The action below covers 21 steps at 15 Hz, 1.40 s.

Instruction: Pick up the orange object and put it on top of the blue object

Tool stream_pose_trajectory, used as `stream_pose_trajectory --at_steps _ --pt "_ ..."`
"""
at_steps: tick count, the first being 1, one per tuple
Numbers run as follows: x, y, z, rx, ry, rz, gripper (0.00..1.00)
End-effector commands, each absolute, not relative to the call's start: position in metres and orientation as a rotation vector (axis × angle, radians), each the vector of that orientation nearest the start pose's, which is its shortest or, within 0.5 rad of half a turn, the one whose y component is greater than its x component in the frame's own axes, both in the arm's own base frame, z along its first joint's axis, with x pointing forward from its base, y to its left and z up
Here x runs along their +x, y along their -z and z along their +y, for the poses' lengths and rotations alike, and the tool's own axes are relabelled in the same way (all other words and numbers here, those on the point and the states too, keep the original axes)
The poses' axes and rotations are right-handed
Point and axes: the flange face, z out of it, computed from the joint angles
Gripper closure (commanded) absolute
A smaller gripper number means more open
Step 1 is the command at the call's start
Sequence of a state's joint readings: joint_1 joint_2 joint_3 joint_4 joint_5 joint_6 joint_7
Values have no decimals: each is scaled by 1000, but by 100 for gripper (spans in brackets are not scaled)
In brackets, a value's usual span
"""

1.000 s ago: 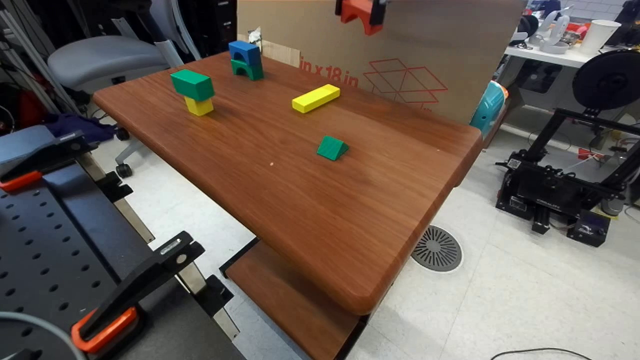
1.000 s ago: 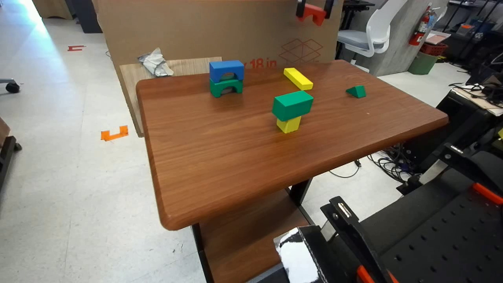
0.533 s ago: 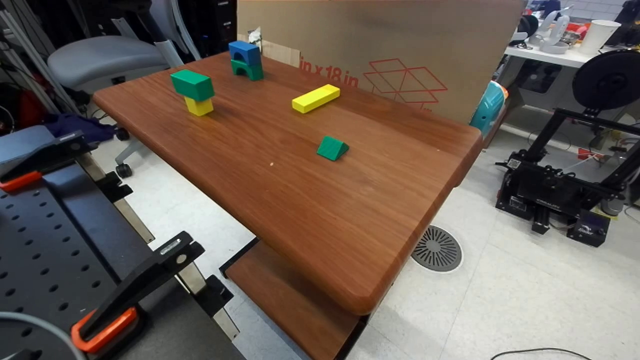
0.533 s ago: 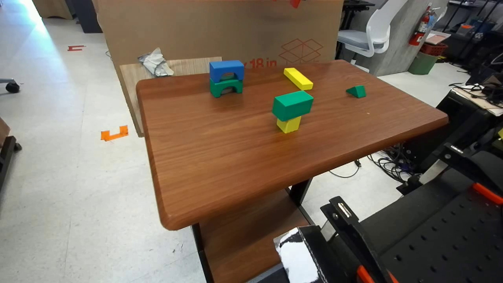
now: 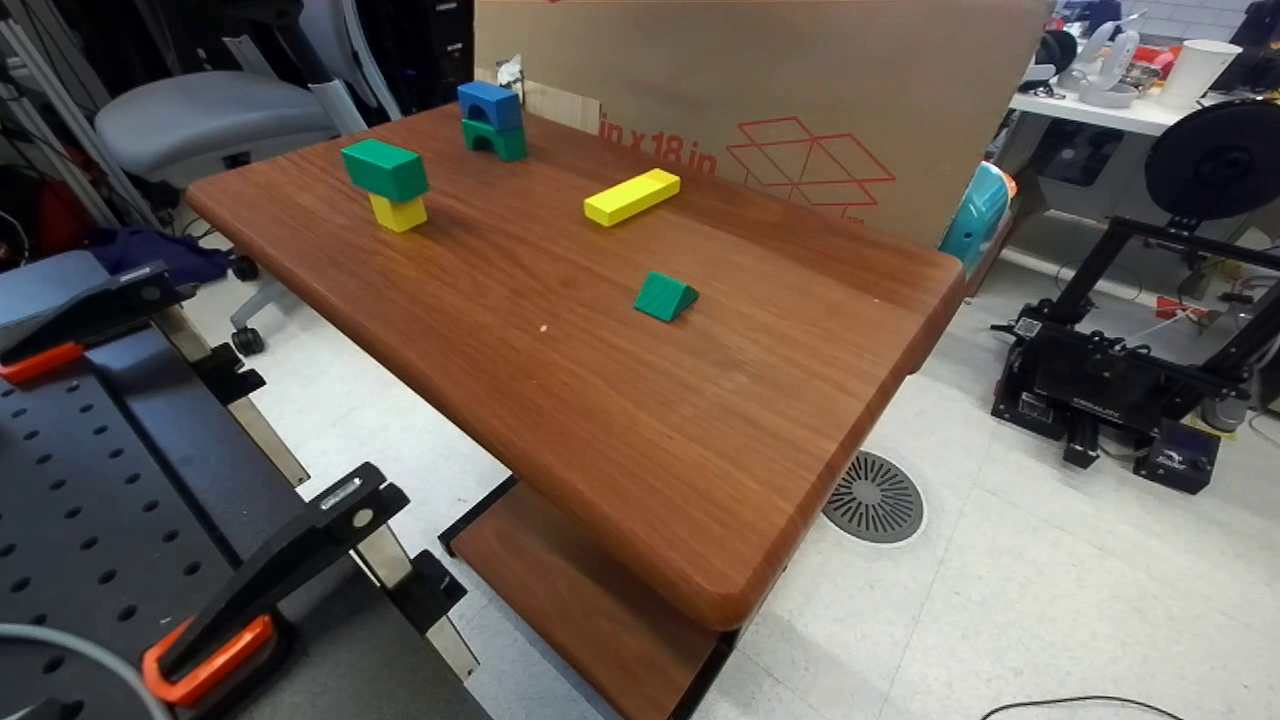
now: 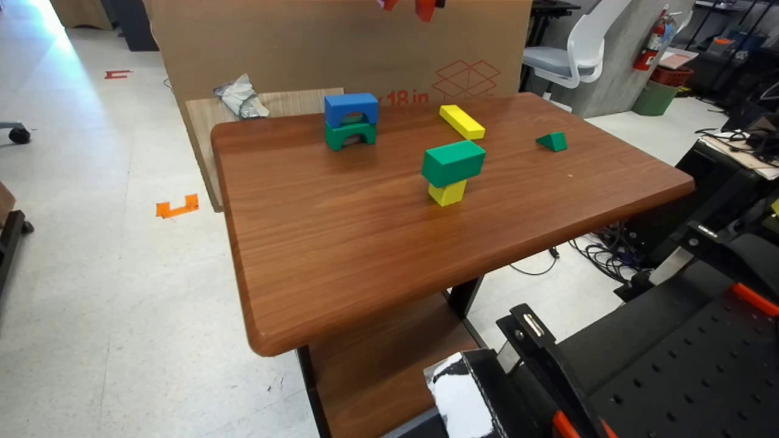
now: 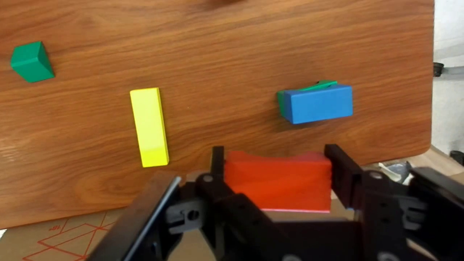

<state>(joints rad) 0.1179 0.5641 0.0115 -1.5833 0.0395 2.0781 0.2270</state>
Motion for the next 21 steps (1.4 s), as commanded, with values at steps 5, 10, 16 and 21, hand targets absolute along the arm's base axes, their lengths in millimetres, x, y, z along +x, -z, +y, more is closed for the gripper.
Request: stream_pose_trajectory --at_steps 5,10,16,21 --pt "652 -284 125 -3165 -145 67 56" --pt "647 -277 142 -3212 -116 -19 56" --pt "641 -273 161 -3221 -113 -76 56" --pt "638 -272 174 -3208 -119 -96 56"
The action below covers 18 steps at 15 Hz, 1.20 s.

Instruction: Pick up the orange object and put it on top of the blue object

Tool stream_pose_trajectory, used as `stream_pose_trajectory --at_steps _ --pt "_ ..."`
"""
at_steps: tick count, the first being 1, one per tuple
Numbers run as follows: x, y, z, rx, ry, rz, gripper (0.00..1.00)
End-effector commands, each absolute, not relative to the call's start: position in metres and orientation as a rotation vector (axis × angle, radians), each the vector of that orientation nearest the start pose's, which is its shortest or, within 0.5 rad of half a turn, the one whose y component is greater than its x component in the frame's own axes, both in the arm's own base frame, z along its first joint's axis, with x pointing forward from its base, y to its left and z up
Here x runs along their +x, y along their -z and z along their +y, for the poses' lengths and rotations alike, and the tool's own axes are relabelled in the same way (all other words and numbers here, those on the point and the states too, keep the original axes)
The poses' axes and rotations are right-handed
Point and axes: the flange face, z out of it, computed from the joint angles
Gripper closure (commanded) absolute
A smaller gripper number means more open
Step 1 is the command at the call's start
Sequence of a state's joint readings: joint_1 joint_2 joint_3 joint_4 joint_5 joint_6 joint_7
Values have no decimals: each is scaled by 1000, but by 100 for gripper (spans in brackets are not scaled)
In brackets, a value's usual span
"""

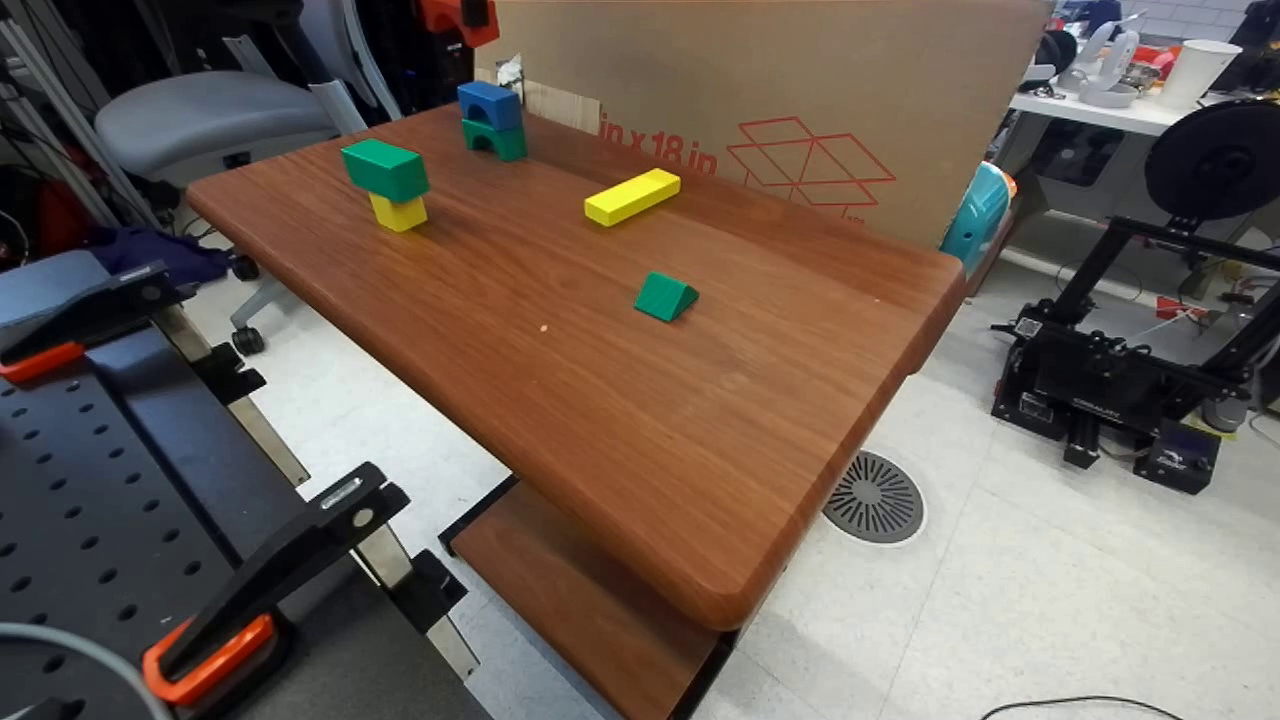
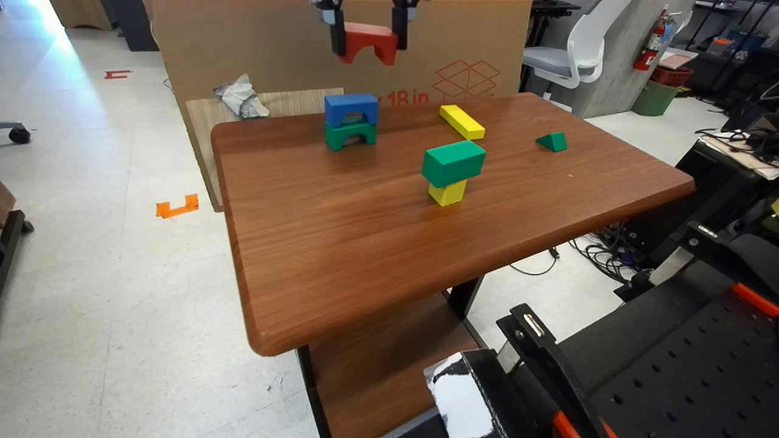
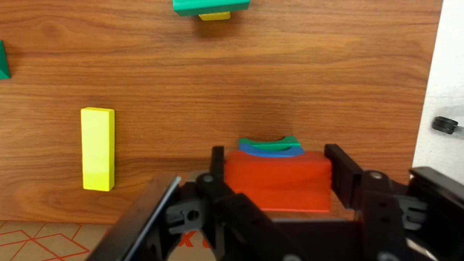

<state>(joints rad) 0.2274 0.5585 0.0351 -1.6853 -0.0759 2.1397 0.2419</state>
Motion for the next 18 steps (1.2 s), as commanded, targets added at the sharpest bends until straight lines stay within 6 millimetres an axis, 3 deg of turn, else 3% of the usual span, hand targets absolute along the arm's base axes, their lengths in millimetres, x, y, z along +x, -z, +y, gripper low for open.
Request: stream_pose_trajectory --at_steps 1,9,18 --pt "639 -270 175 -3208 -122 -93 56" --pt "641 -264 175 -3212 -145 -13 56" --pt "645 -250 169 -3207 -231 -80 56"
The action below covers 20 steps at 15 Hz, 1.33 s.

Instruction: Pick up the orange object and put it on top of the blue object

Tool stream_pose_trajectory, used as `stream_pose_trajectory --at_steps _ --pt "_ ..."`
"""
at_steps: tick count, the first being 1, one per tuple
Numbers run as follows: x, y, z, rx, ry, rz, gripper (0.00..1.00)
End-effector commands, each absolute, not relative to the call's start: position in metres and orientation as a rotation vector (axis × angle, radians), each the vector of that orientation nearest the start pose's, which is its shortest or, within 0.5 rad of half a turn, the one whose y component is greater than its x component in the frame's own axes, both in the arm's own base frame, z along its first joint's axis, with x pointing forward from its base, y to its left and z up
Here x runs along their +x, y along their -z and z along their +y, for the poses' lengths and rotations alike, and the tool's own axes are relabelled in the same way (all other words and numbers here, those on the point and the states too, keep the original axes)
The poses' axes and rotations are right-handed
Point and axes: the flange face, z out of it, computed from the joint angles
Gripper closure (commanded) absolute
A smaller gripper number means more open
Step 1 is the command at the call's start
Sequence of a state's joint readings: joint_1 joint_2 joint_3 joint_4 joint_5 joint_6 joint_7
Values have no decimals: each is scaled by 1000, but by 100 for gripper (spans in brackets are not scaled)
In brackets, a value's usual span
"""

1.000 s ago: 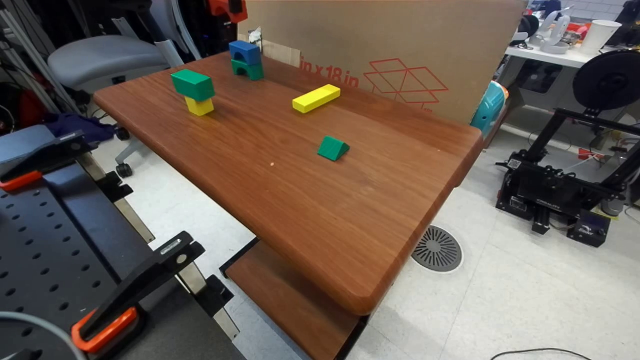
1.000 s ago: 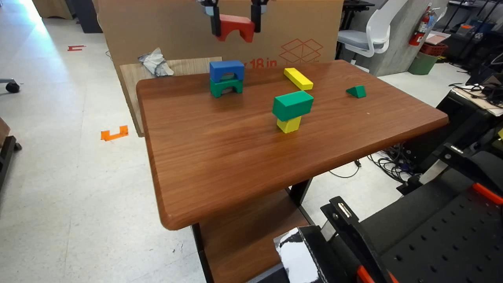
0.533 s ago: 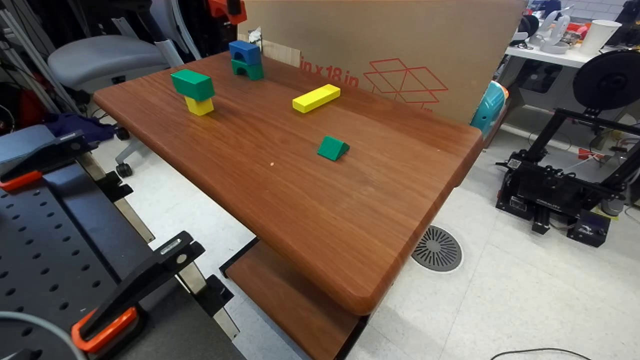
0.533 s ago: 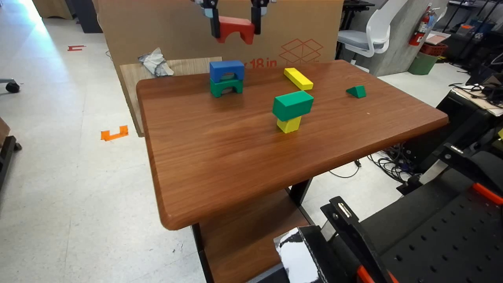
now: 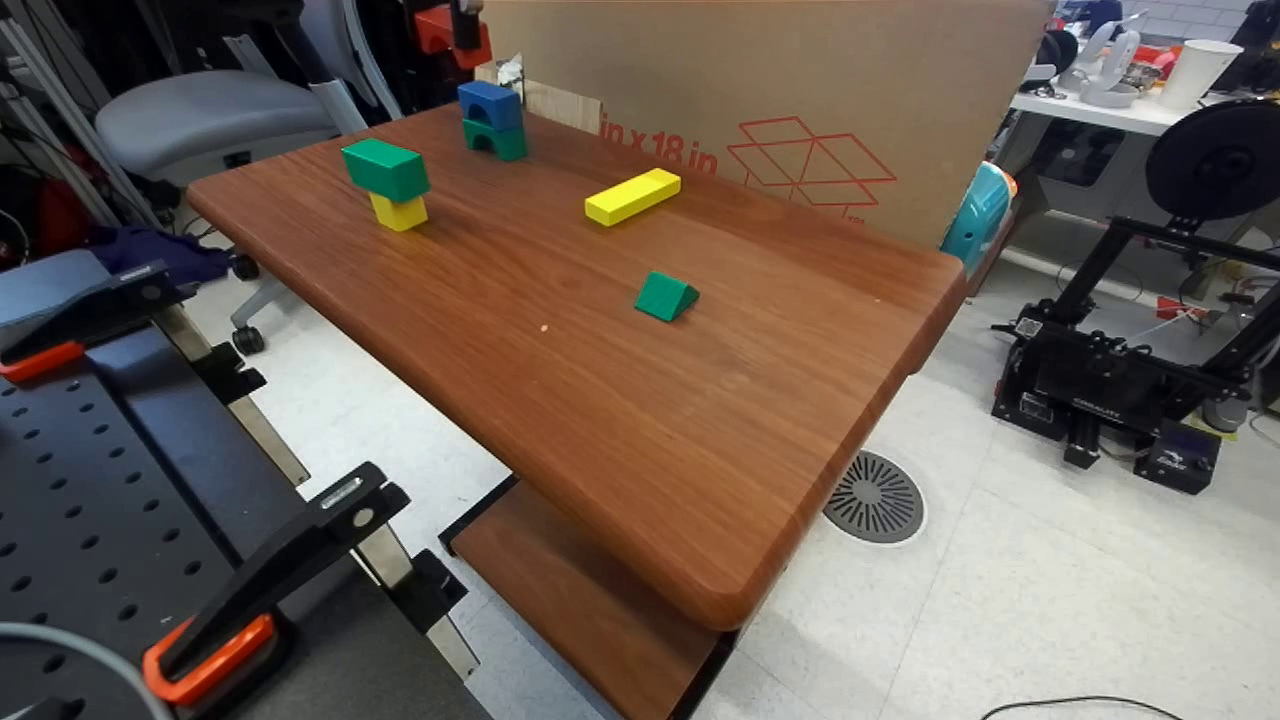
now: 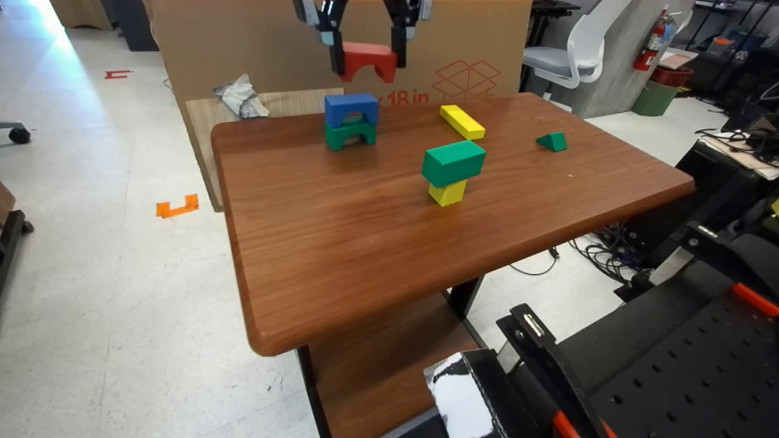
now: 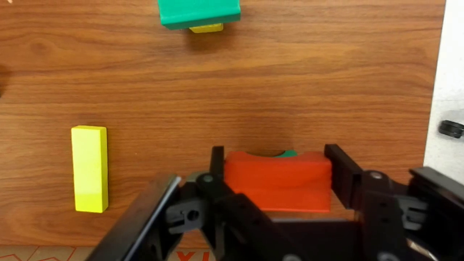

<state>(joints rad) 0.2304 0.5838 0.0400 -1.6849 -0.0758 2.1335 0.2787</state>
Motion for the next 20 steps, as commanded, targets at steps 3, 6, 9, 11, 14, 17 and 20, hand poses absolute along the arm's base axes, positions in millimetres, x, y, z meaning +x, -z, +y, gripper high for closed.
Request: stream_pose_trajectory --at_steps 3,6,9,11,14,17,20 --pt "647 -245 168 -3208 -250 -96 56" --pt "653 -243 168 -3204 -244 -98 56" --pt "659 -241 166 -3199 -248 -114 56" --pt "664 -241 166 -3197 -248 -119 56" --pt "670 -240 166 -3199 -233 -125 56" --pt "674 -236 168 -3200 -233 -136 56" --pt "676 -230 171 -3200 -237 -140 56"
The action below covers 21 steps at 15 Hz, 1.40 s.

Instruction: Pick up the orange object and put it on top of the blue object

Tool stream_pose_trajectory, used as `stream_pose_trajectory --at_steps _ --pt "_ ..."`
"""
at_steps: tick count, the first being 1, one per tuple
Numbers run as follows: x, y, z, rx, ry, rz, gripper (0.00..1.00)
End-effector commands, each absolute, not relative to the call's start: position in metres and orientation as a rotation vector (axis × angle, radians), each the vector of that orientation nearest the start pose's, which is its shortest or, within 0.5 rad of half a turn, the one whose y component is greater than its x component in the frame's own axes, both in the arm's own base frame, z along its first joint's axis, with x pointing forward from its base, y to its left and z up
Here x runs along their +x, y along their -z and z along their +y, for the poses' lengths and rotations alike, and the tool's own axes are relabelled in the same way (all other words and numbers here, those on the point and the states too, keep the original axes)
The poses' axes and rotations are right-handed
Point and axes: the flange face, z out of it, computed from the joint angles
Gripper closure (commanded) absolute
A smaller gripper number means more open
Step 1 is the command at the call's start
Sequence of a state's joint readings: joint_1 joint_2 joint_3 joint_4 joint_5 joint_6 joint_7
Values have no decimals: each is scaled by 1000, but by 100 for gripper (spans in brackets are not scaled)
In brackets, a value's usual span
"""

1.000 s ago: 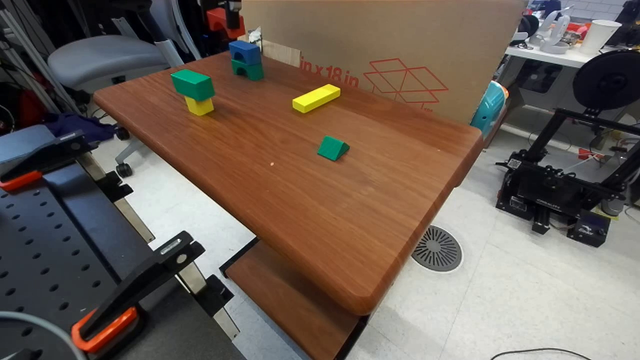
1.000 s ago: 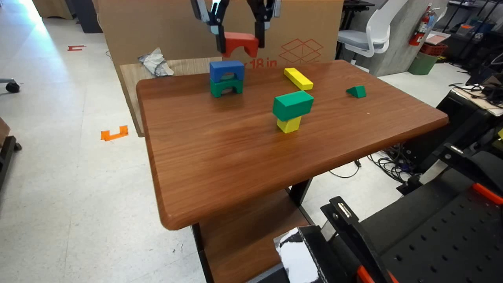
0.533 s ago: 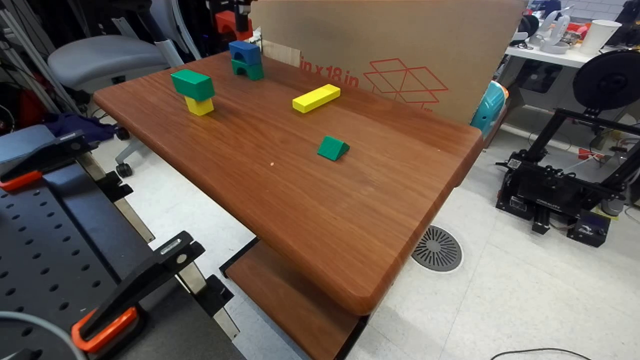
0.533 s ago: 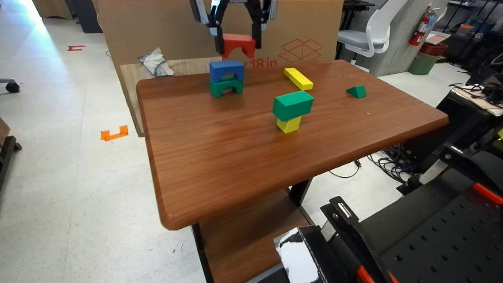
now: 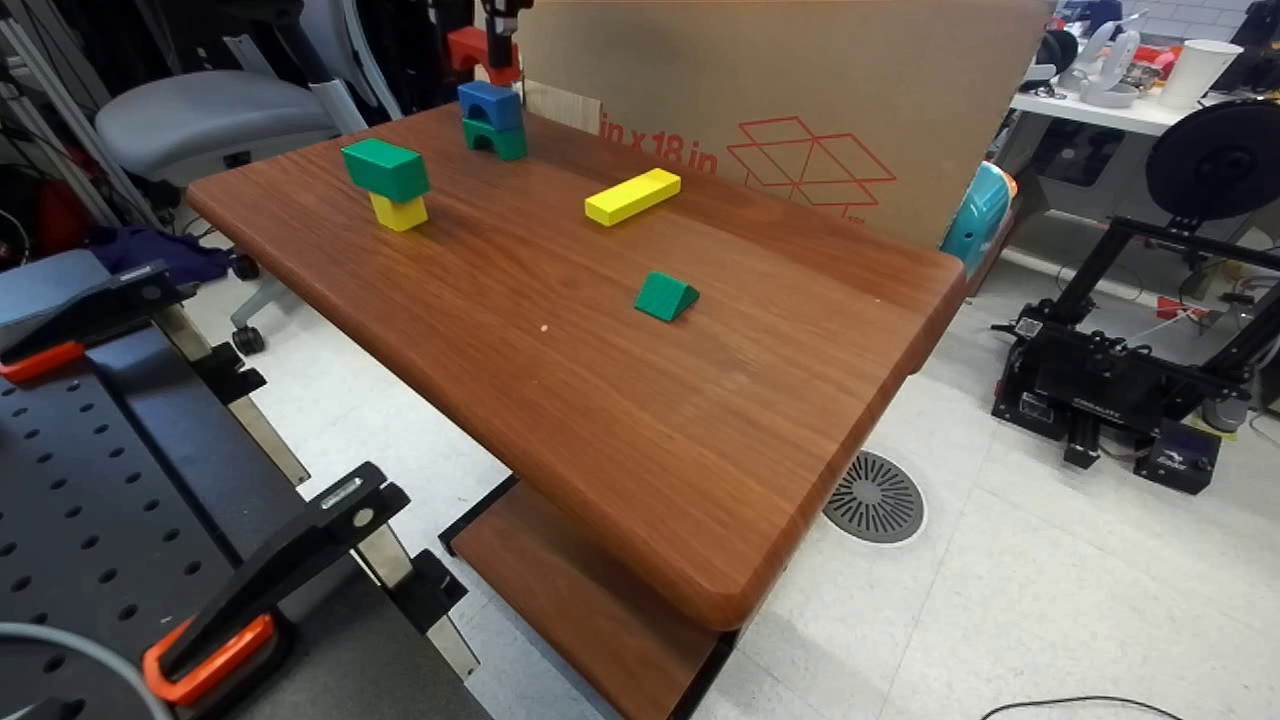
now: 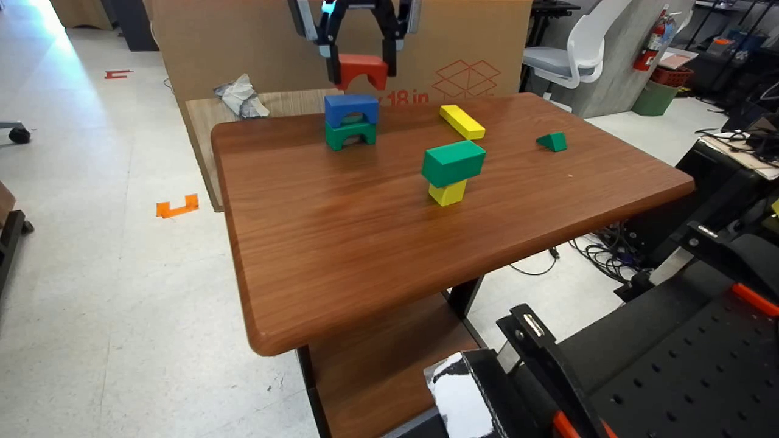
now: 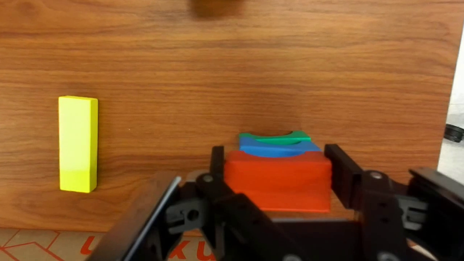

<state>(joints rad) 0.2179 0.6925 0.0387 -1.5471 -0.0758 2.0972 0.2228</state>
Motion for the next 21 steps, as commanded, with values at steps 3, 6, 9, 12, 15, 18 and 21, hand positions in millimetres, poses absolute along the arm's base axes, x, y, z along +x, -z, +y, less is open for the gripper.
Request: stream_pose_trajectory --at_steps 3,6,9,12,15,18,21 --pt "677 -226 172 -3202 -243 -139 56" --pt "678 -224 174 -3203 -242 -141 56" --pt "679 -225 175 -3207 -241 -140 56" --pt "679 -226 176 -3210 -251 -139 56" --pt "679 -226 178 -3209 -259 -137 56" --pt "679 -225 178 -3214 -265 -136 6" --pt "680 -225 178 -3208 -271 -123 0"
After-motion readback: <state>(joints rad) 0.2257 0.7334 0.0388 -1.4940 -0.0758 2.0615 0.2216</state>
